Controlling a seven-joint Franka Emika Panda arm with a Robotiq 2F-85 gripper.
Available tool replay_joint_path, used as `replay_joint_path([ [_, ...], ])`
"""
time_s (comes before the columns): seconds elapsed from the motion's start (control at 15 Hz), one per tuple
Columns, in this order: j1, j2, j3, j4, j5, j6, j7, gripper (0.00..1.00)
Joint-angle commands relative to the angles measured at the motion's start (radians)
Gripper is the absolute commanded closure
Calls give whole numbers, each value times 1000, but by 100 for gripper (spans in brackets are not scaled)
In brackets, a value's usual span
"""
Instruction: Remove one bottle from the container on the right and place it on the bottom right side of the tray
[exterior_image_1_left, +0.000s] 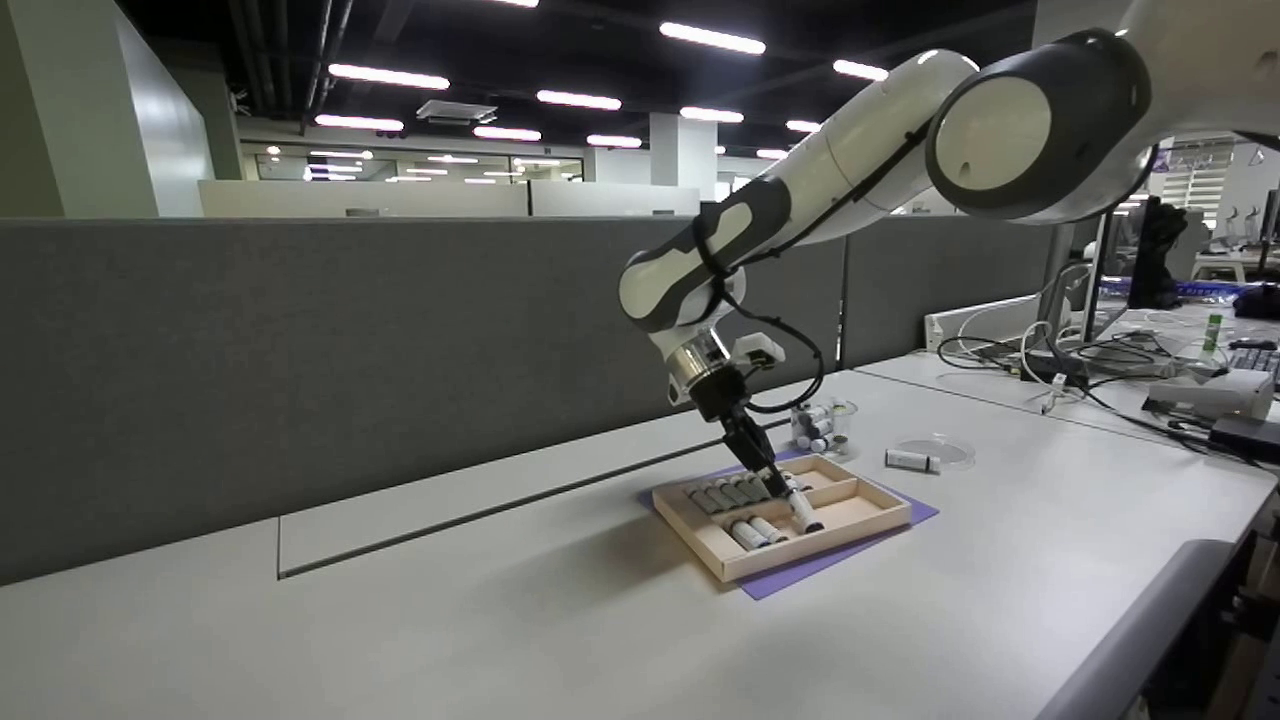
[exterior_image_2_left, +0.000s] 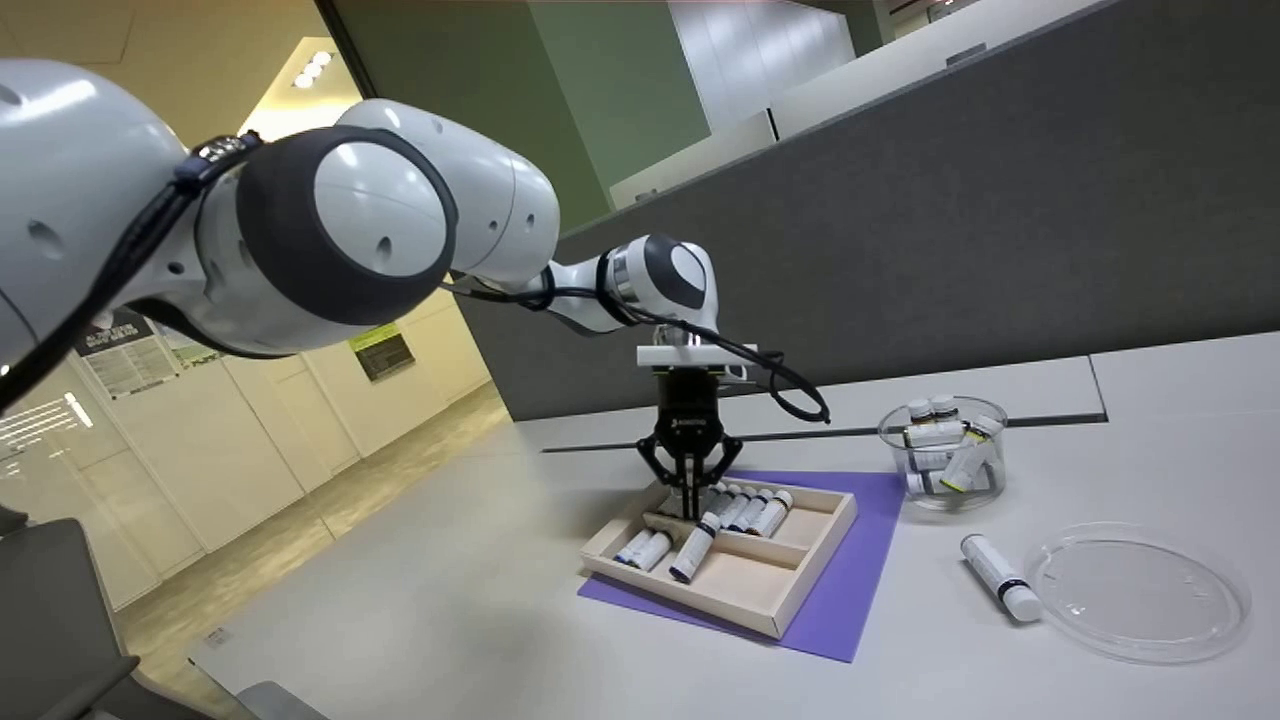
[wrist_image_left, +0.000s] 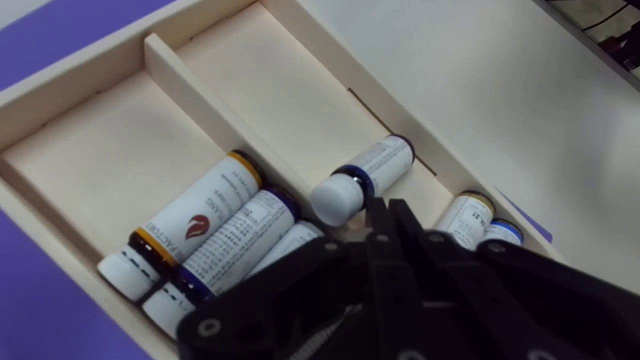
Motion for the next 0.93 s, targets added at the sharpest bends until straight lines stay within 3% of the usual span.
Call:
replay_joint_path([
  [0.0,-13,7,-6,48,5,-8,12,100],
  [0.87,-72,8,-34,72,7,43,31,100],
])
